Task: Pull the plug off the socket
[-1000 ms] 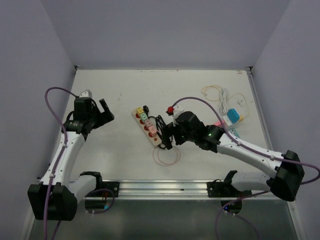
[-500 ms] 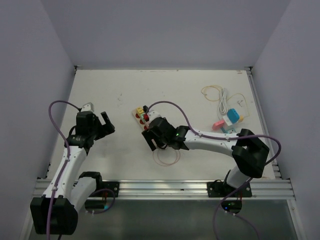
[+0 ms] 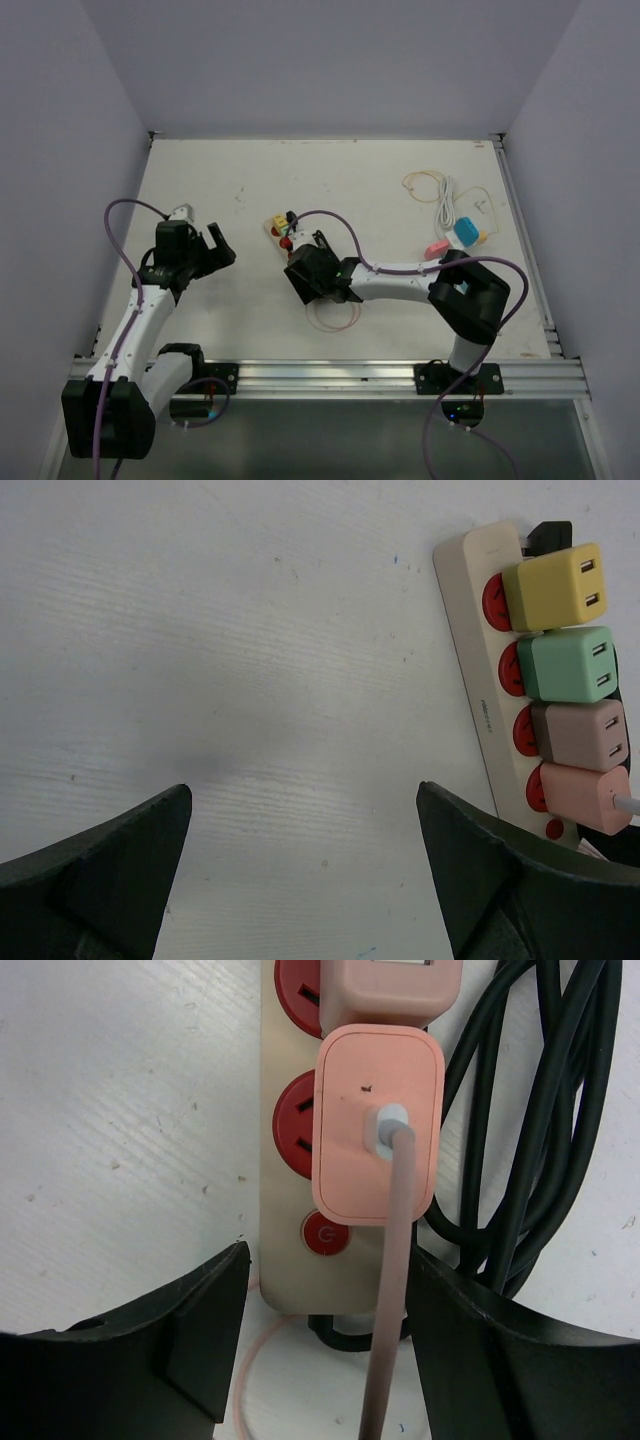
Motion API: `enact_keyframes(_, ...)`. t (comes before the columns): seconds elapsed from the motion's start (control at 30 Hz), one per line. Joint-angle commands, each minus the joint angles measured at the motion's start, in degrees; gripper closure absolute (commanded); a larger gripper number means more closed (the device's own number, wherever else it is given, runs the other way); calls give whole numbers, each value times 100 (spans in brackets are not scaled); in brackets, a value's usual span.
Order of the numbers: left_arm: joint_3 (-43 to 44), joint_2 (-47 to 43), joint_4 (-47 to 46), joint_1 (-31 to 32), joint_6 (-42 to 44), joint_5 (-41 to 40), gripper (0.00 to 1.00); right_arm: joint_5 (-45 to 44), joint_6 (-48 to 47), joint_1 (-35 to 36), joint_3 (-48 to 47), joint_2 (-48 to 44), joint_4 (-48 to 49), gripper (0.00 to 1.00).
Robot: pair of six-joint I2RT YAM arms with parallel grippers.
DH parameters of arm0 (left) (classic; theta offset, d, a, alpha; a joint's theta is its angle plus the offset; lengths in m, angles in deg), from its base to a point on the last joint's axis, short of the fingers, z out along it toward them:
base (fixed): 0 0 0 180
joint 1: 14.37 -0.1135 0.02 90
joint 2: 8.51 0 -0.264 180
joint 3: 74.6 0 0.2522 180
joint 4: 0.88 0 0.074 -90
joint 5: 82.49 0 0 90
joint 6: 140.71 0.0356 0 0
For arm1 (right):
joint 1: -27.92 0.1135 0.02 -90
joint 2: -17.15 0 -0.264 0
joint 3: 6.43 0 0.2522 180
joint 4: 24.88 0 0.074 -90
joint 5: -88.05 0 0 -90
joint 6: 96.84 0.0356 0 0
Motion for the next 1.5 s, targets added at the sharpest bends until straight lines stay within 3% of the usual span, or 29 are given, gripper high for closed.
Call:
enact_keyframes(0.0, -31, -30, -343, -40, 87, 260, 2, -328, 143, 38, -80, 145, 392, 35)
enact_keyframes(0.17, -128, -65, -483, -40, 35, 541, 1, -442, 240, 38, 25, 294, 533, 36)
enact_keyframes(0.27, -330, -83, -746, -40, -288, 1005, 0, -372, 319, 29, 122, 234, 603, 49)
enact_keyframes(0.3, -478, -56, -852, -40, -395, 1182, 0, -285, 328, 38, 157, 190, 638, 60)
enact_keyframes(0.4, -786, 49, -1344, -23, -878, 1850, 0, 13, 380, 12, 385, -82, 884, 77)
enact_keyframes(0.57, -805, 251, -1696, 458, -1467, 1879, 0, 761, 837, -76, 877, -566, 1692, 97)
enact_keyframes(0.73, -831, 567, -2196, 1373, -2143, 1518, 0, 1385, 1214, -76, 1036, -637, 2299, 100)
enact_keyframes(1.13, -1446, 1323, -3444, 1778, -3234, 1377, 7, 1808, 2041, -85, 1414, -541, 3178, 100)
enact_keyframes(1.37, -1797, 1631, -3955, 1946, -3560, 1245, 26, 1922, 2261, -76, 1555, -391, 3477, 100)
enact_keyframes(1.47, -1815, 1780, -4114, 1964, -3595, 1254, 40, 1922, 2305, -85, 1608, -373, 3539, 100)
